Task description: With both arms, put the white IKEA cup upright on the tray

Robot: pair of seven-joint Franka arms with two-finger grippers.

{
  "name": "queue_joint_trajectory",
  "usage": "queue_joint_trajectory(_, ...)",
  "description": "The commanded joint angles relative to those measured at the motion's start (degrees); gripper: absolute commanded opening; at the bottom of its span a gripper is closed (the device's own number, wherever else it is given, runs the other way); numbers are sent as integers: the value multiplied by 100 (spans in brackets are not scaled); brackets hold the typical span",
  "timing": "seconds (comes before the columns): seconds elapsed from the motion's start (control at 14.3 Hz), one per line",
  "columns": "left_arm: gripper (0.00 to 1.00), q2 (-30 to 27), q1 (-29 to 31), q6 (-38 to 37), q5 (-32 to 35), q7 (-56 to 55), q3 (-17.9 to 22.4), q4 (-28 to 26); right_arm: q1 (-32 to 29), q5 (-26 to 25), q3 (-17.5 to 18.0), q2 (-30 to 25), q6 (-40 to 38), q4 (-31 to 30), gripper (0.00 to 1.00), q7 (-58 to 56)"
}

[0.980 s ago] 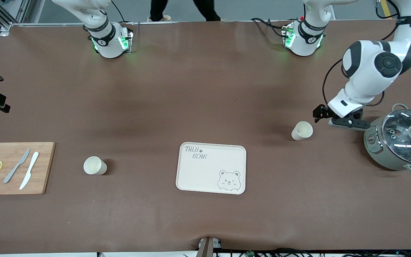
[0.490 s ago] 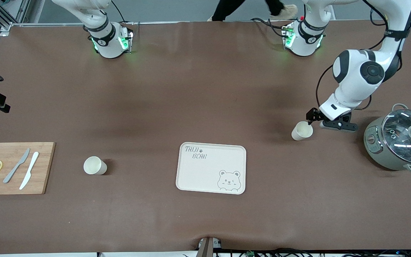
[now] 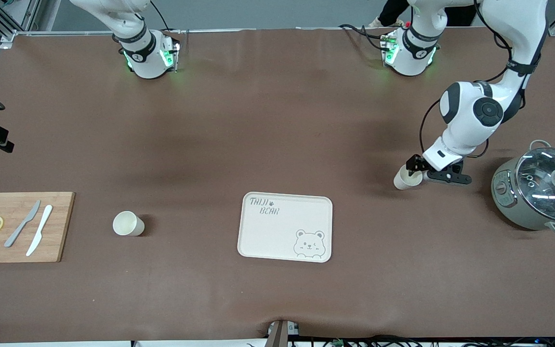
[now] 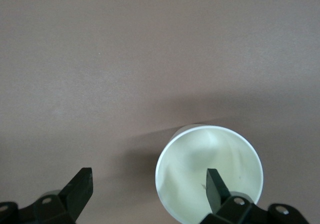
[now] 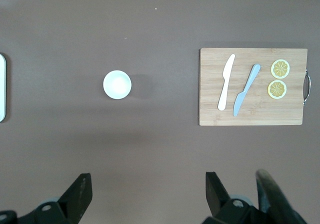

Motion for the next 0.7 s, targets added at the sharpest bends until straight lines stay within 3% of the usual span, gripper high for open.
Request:
queue_joint_trajectory(0.0,100,180,58,282,12,130,-28,-18,-79,4,94,193,-11,89,100,29)
queue_joint_trajectory(0.63,100,453,49,336,12,165,-28,-18,-52,39,112,290,112,89,100,47)
